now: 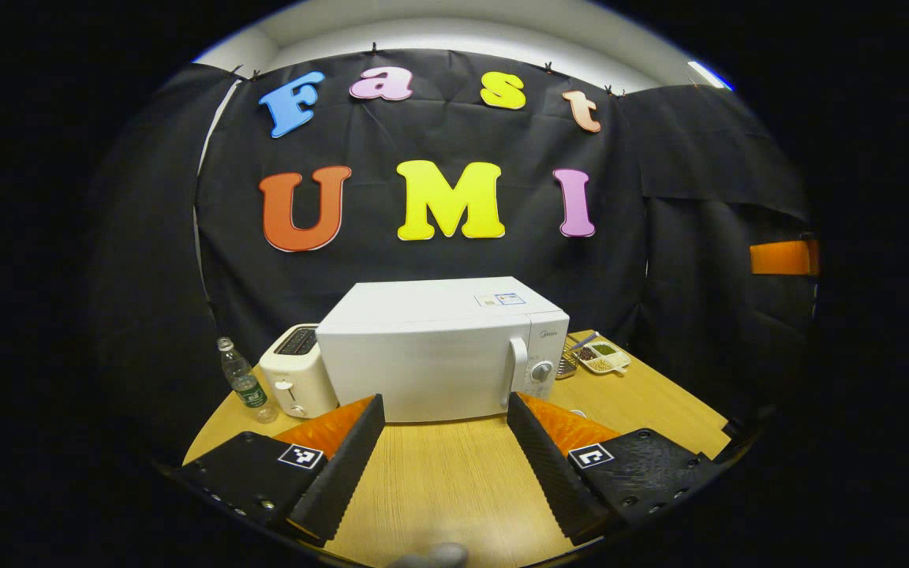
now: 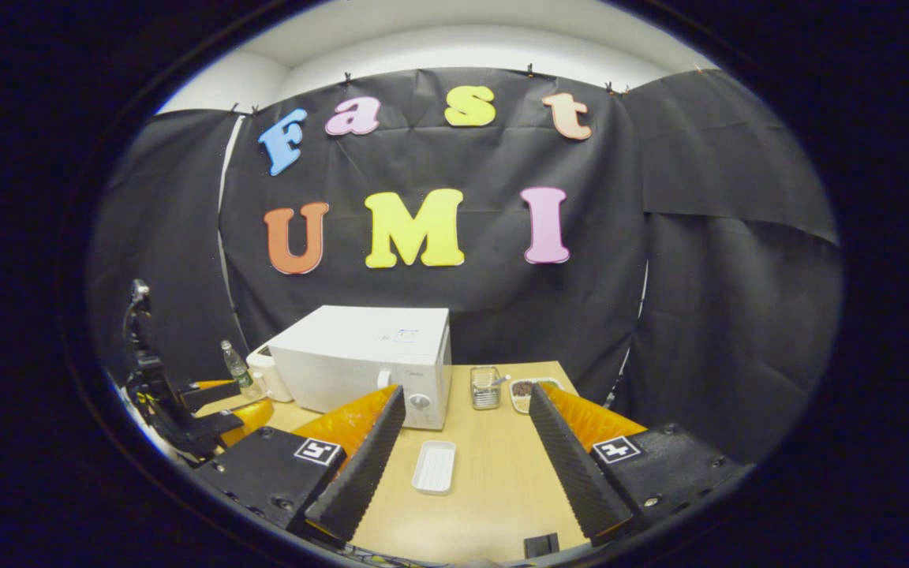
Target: Open the microwave oven with the left hand, put the food in, and close the microwave oven.
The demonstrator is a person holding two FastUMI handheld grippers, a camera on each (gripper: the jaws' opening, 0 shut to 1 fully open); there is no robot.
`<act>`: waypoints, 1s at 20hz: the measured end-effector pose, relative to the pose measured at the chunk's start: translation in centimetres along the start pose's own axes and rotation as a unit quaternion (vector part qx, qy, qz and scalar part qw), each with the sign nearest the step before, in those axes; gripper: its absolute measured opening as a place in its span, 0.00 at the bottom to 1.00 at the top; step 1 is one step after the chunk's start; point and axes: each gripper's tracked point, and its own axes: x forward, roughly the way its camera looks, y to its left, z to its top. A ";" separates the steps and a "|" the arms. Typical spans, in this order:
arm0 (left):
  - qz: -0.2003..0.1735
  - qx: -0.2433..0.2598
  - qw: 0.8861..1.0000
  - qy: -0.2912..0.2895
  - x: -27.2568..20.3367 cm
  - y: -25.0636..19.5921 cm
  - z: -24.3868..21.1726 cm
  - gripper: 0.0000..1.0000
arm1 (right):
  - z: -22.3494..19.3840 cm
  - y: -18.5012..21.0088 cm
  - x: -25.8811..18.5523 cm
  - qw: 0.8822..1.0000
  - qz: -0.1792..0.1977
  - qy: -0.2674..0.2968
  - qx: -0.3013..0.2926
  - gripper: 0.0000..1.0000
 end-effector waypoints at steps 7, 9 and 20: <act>-0.001 -0.025 0.998 -0.059 -7.9 4.0 6.0 0.95 | 1.6 4.8 -3.9 0.999 -0.005 -0.038 0.012 0.91; 0.006 -0.017 0.997 -0.076 -9.4 5.1 7.8 0.94 | 2.1 5.9 -4.9 0.999 -0.001 -0.044 0.016 1.00; 0.029 -0.001 0.990 -0.137 -13.3 6.0 13.7 0.93 | 4.8 7.0 -7.7 0.997 0.001 -0.077 0.010 0.90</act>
